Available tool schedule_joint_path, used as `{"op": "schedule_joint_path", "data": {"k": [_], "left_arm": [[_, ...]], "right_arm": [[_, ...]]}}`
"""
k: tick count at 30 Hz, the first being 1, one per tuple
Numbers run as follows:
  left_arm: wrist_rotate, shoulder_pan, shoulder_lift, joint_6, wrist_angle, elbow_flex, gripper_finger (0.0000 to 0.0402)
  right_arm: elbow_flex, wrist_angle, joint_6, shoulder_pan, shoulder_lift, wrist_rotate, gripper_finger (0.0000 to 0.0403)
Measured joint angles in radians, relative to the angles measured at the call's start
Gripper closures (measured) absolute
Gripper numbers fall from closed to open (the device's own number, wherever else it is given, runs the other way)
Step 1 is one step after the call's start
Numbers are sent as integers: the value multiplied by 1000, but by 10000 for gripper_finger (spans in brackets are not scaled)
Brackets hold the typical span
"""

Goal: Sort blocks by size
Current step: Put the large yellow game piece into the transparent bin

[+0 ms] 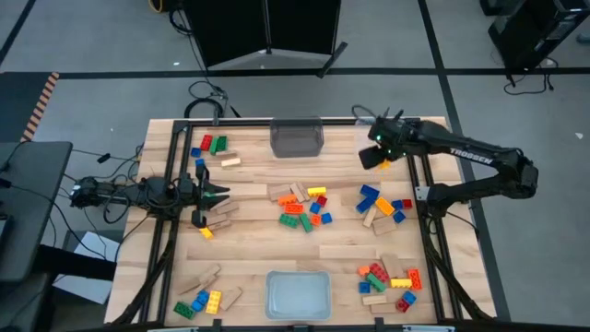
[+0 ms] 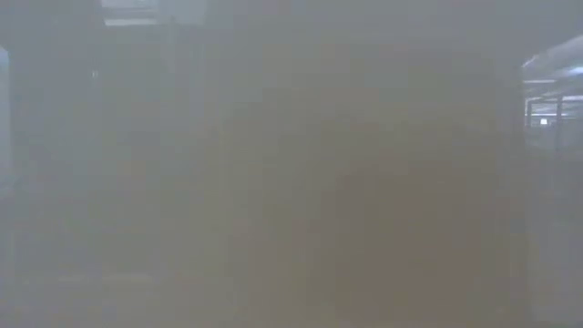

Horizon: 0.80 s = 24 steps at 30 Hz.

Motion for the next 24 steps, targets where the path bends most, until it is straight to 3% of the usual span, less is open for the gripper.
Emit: {"op": "schedule_joint_path", "data": {"k": [5,15,24], "left_arm": [[0,0,0,0,0,0,305],[0,0,0,0,0,0,305],[0,0,0,0,2,0,305]], "right_arm": [[49,32,-88,-116,1,67,242],[49,55,-272,-464,145,18,242],[50,124,-277,-478,368,-9,243]]}}
